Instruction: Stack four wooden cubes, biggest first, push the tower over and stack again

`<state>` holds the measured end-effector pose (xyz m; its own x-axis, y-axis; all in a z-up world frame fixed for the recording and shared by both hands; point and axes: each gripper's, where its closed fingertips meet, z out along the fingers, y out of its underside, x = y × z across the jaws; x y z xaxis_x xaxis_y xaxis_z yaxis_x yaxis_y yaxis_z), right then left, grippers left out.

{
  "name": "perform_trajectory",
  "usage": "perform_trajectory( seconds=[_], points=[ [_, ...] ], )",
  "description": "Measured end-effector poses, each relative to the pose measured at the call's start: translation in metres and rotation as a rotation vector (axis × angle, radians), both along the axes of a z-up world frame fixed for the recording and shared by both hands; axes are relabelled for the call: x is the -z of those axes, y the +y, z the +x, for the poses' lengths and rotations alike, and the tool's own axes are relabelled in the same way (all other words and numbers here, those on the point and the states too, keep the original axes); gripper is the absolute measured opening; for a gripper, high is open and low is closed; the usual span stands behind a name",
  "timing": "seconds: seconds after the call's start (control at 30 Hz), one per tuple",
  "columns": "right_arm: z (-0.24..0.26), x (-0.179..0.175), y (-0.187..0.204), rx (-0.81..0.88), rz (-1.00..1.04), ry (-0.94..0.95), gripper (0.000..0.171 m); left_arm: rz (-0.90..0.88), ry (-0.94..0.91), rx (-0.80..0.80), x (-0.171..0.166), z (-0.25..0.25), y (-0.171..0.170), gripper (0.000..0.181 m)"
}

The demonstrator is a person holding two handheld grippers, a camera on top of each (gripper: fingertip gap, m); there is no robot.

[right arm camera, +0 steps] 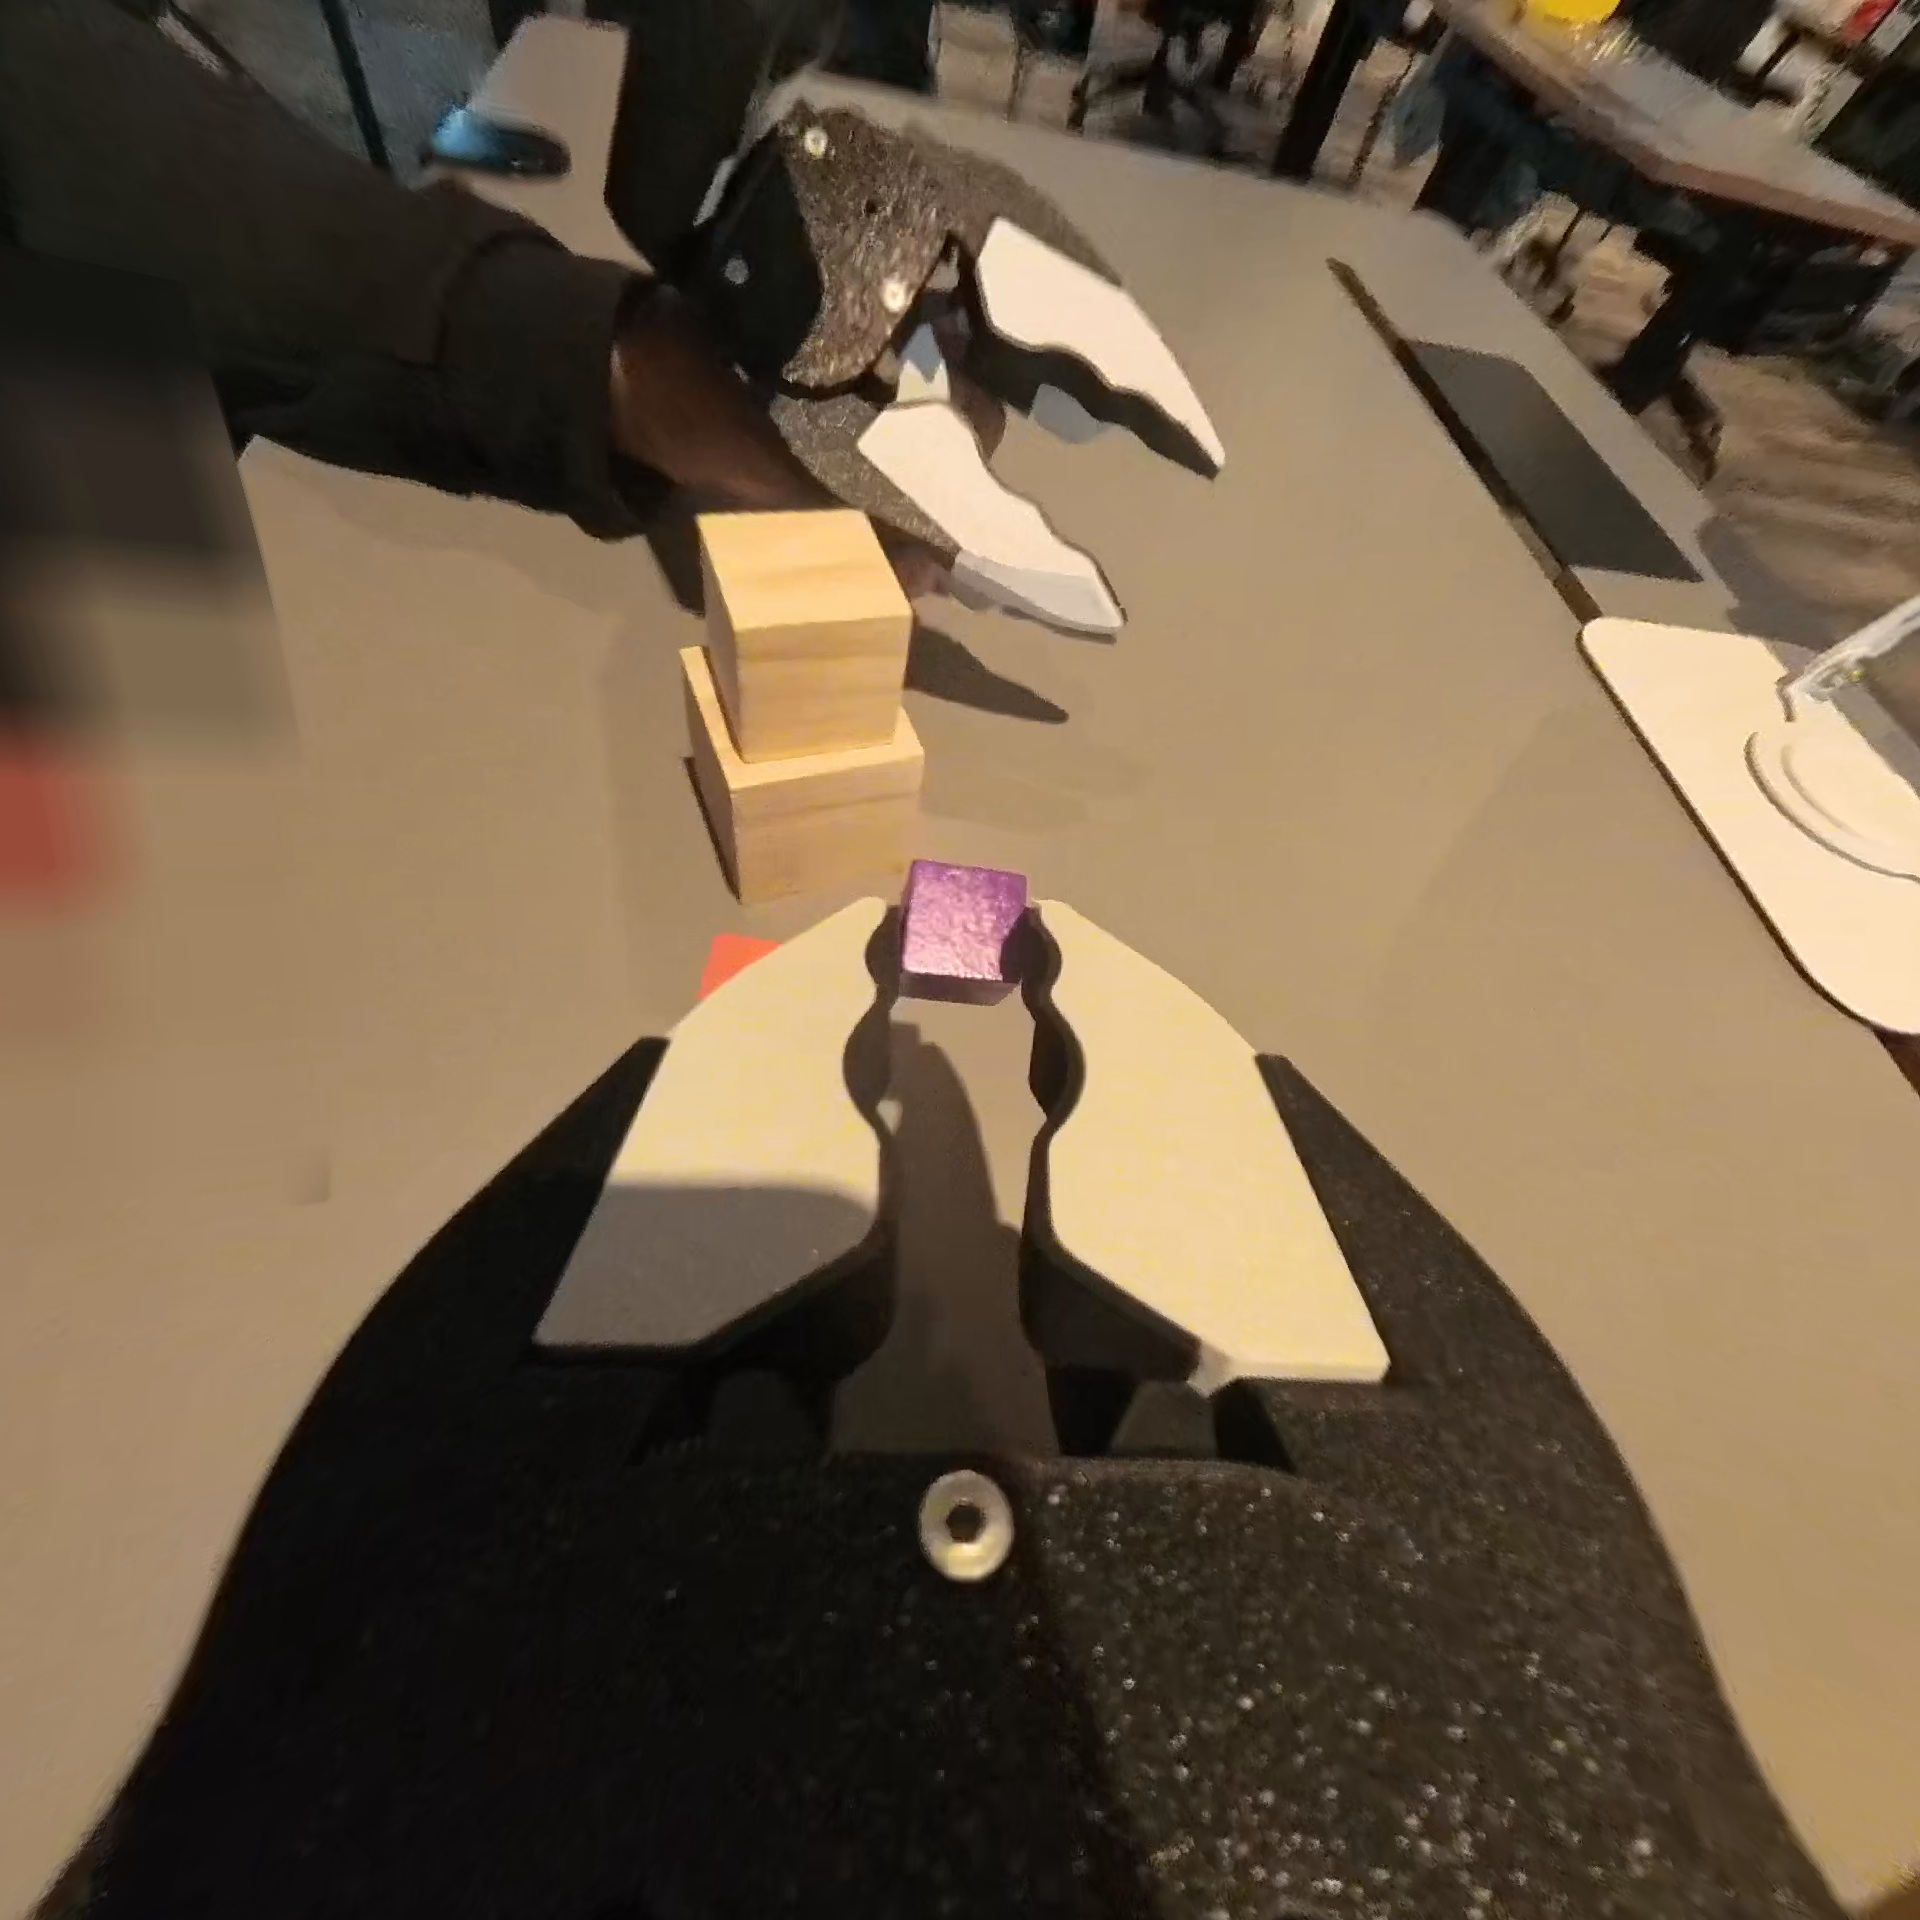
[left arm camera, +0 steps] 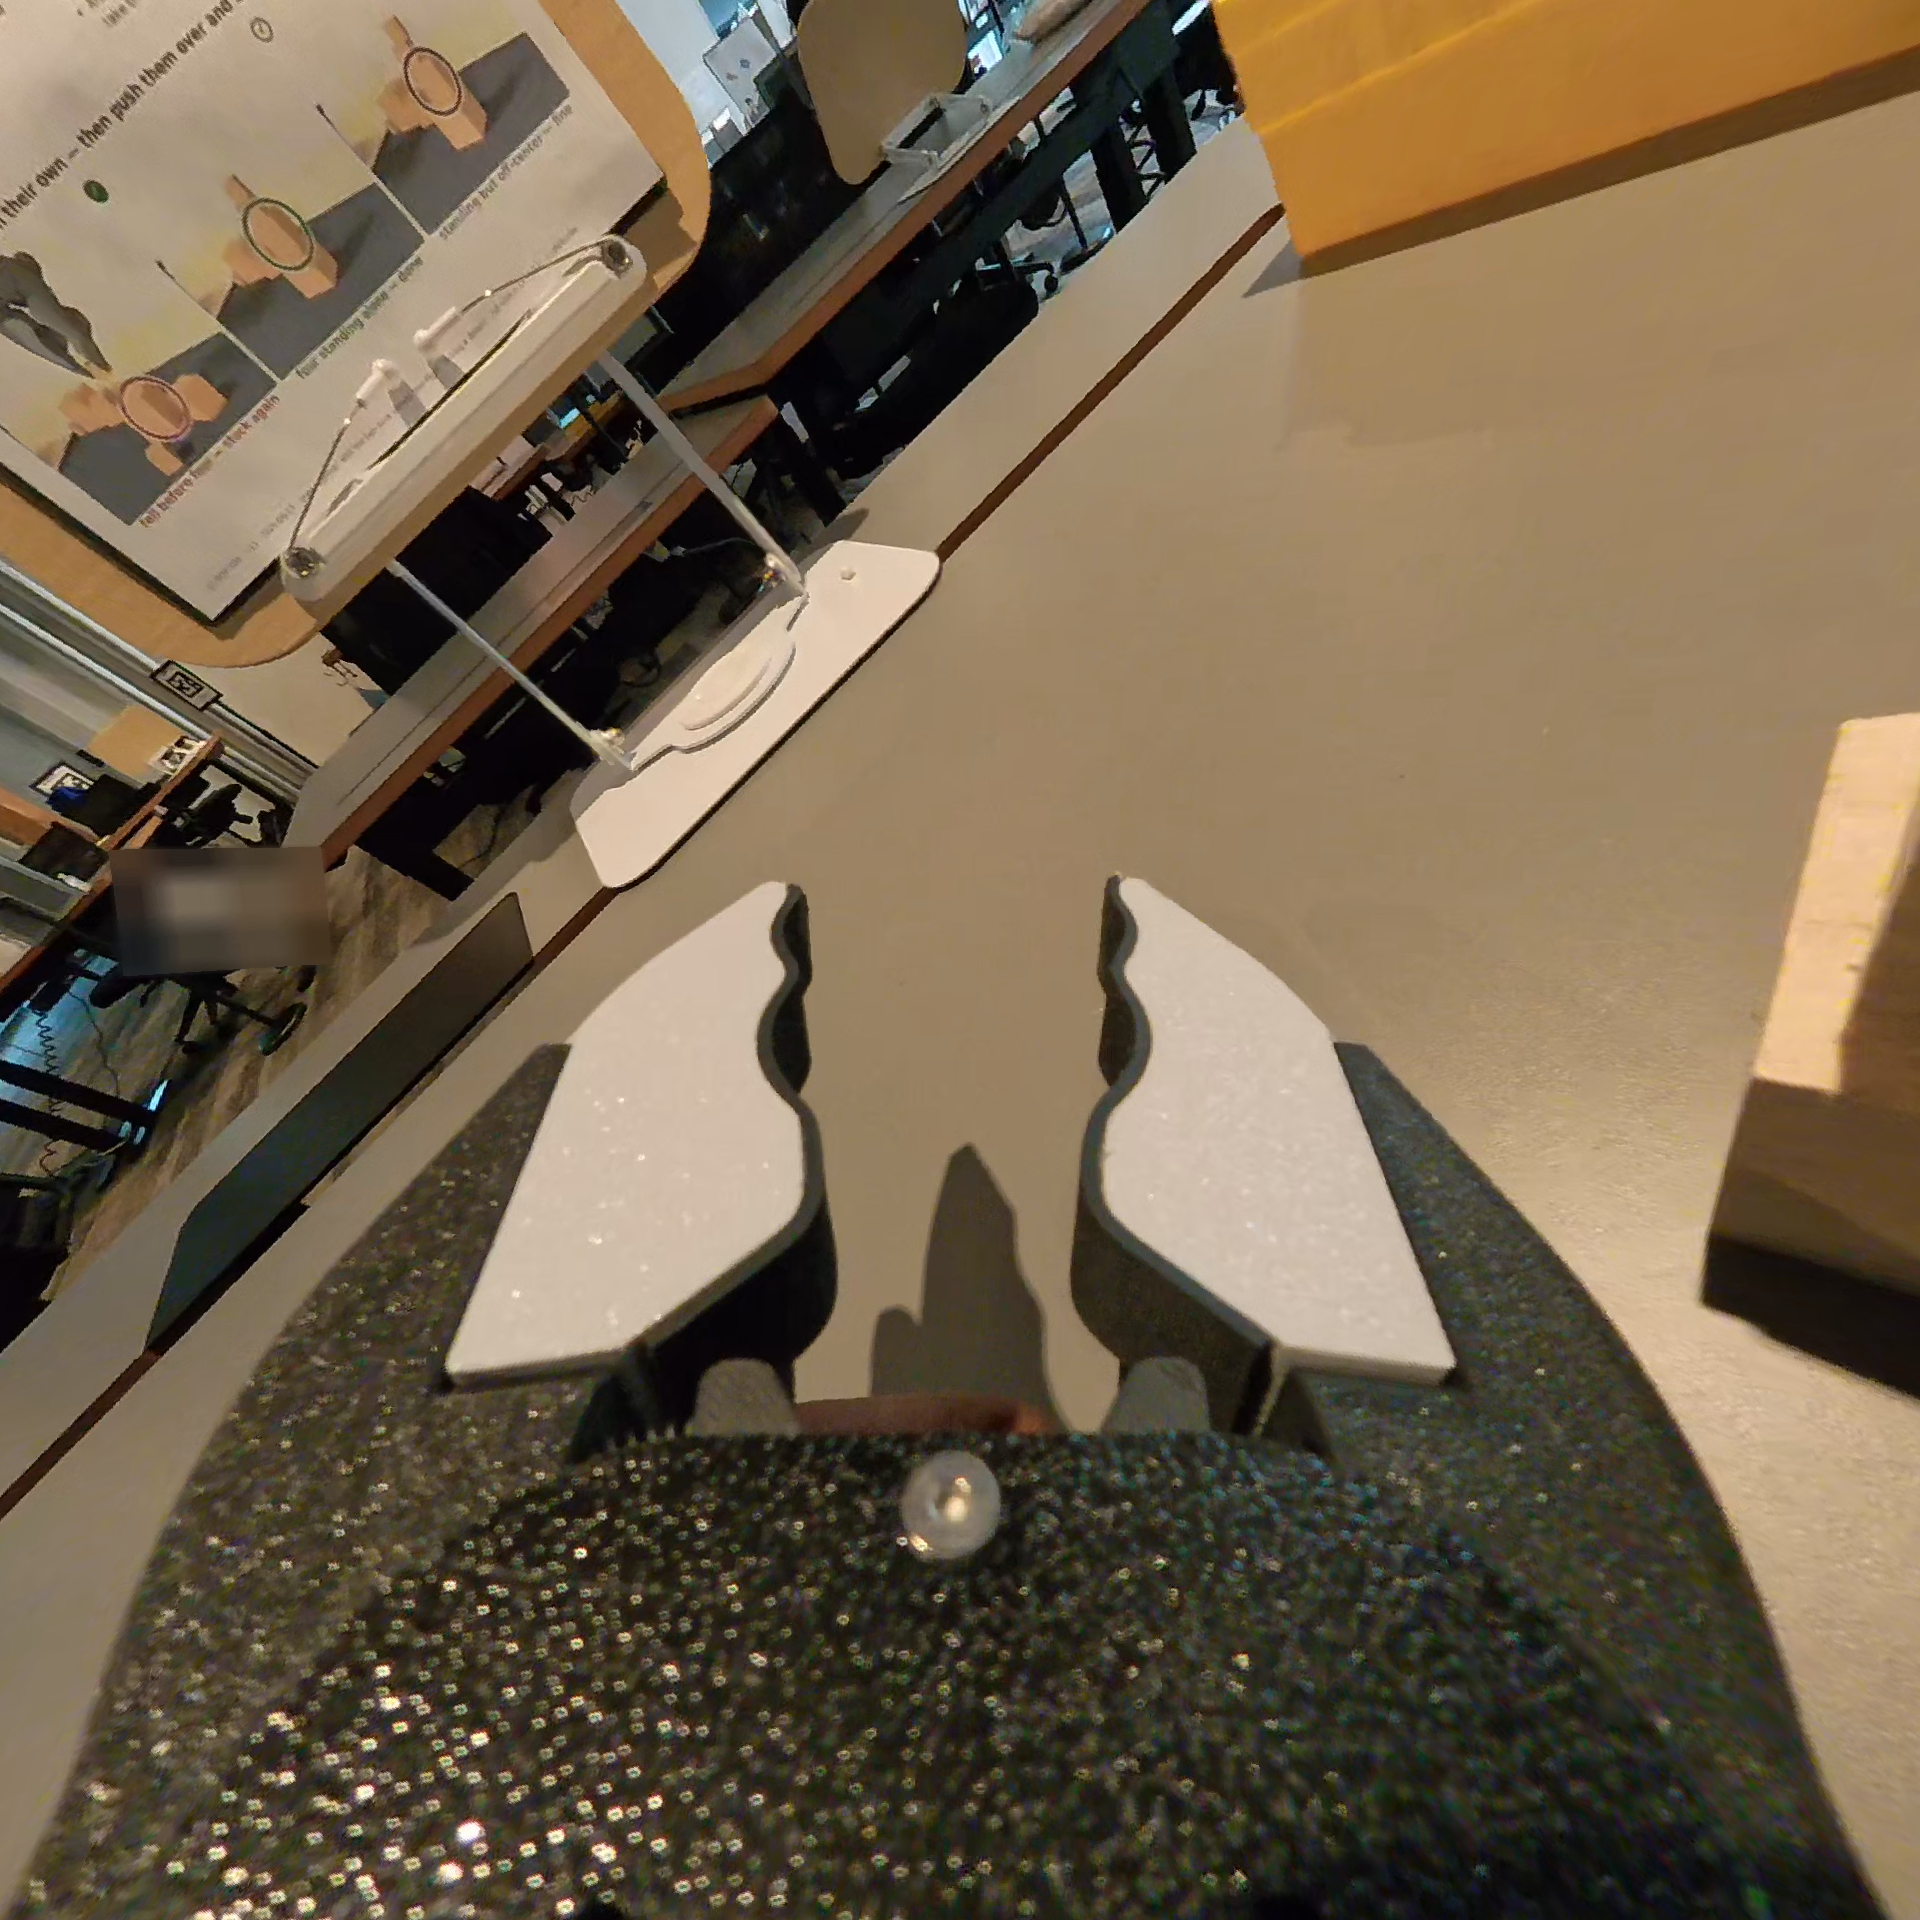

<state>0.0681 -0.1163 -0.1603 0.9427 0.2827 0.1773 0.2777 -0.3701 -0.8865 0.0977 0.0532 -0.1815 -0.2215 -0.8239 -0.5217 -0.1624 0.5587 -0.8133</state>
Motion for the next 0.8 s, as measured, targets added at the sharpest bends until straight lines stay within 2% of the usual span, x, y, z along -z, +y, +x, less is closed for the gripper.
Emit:
perform_trajectory(
  seconds=[0.07,0.2,0.37,0.8],
  points=[
    [-0.004,0.002,-0.001,0.013,0.043,0.018,0.022,-0.006,0.004,-0.007,0.000,0.001,0.003,0.053],
    [-0.021,0.001,-0.005,0.055,0.031,-0.100,0.022,0.000,0.012,-0.006,0.001,0.002,0.003,0.053],
    [-0.040,0.025,-0.003,0.030,-0.100,-0.149,0.022,0.030,0.015,0.002,0.004,0.000,-0.001,0.053],
    [-0.038,0.037,0.001,0.038,-0.169,-0.099,0.022,0.047,0.032,-0.001,0.006,0.002,-0.001,0.053]
  ],
)
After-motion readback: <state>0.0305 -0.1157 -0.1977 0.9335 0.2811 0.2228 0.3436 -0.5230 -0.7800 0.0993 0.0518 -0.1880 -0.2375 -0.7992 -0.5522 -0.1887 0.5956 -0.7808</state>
